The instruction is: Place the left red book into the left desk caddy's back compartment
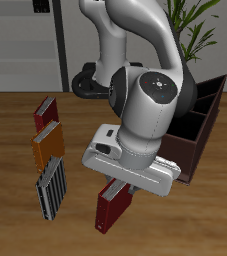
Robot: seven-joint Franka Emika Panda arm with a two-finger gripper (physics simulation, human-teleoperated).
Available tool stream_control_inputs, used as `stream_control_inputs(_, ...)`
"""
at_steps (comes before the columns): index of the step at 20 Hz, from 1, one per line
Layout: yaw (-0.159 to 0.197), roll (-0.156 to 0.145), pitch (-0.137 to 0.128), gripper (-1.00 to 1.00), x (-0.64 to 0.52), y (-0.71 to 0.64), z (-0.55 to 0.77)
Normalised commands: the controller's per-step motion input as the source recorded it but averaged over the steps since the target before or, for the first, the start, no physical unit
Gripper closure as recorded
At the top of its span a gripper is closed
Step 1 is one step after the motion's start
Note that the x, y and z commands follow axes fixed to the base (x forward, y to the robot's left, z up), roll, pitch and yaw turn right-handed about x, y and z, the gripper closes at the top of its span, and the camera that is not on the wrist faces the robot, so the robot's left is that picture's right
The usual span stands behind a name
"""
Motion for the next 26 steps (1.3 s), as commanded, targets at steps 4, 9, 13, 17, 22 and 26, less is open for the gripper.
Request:
stream_control_inputs(4, 0.03, -0.014, -0.075, 1.0, -0.27, 0.03, 0.57)
stream_control_inputs(9, 0.004, -0.022, -0.096, 1.0, -0.59, 0.07, 0.88)
stream_control_inputs(13, 0.011, -0.019, -0.079, 1.0, -0.68, 0.08, 0.77)
stream_control_inputs(17, -0.004, -0.02, -0.046, 1.0, -0.5, 0.04, 0.53)
stream_control_inputs(22, 0.009, -0.019, -0.051, 1.0, -0.6, 0.07, 0.52)
stream_control_inputs(26, 0.021, 0.017, -0.036, 1.0, -0.67, 0.19, 0.37)
